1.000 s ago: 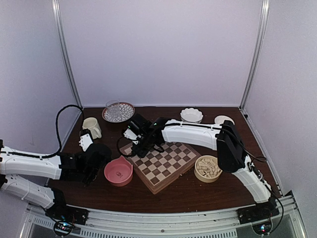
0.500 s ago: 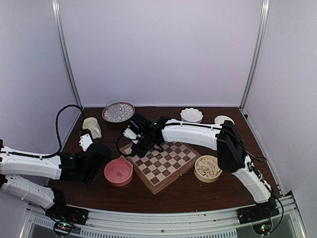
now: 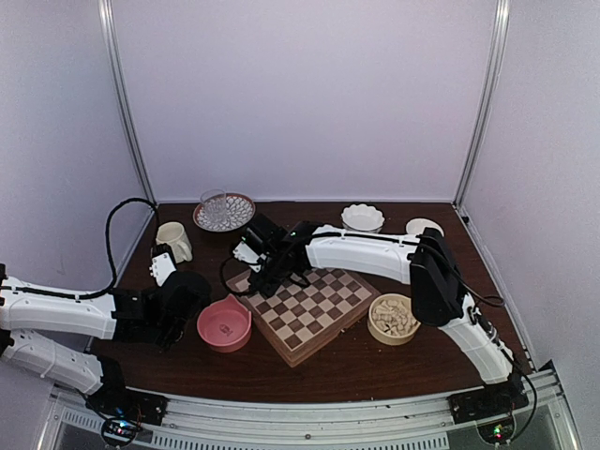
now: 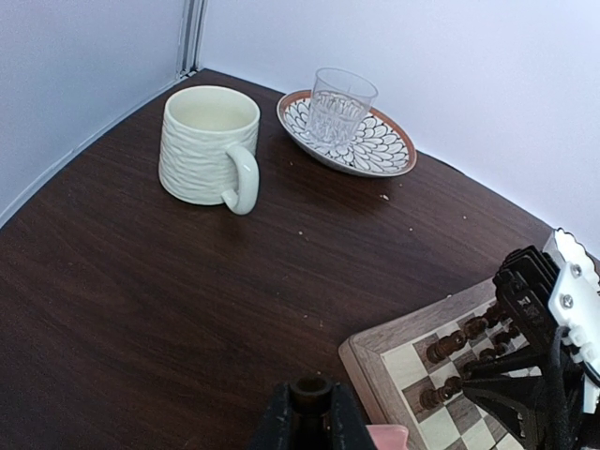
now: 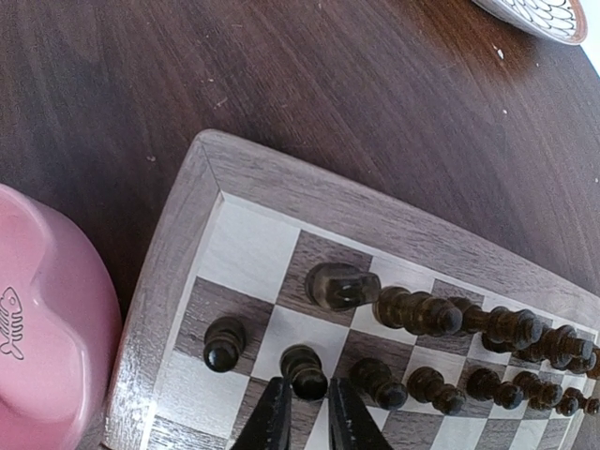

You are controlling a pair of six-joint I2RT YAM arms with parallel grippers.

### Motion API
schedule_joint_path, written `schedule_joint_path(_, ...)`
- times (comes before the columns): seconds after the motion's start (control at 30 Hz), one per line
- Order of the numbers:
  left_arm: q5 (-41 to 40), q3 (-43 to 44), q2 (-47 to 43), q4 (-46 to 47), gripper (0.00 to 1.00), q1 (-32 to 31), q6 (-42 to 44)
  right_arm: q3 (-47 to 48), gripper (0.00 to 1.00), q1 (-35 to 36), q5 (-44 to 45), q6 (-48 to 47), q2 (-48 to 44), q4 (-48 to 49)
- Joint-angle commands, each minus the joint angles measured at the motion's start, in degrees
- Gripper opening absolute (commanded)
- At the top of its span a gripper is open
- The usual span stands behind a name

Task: Set up the chess pieces on the board
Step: Place the pawn at b7, then place the rook on the chessboard.

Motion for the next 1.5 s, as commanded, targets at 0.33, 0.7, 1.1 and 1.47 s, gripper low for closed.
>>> schedule_joint_path(0.33, 2.09, 0.70, -0.37, 3.07, 0.00, 0.21, 1.18, -3.17, 0.34, 0.56, -3.97, 2.12, -12.36, 1.39)
schedule_joint_path(0.7, 22.55, -8.11, -1.10, 35.06, 0.00, 0.31, 16.61, -47.67, 0.40, 1.86, -7.71, 6.15, -42.59, 33.51)
schedule_joint_path(1.1, 63.12, -3.46, 10.08, 50.93, 0.00, 0.40, 37.92, -69.35, 0.43, 1.90, -9.94, 4.94, -52.31, 49.27)
schedule_joint_path(1.47, 66.87, 2.65, 18.45, 48.01, 0.00, 0.30, 42.62, -72.62, 0.43, 1.71, 0.06, 4.13, -54.11, 51.40)
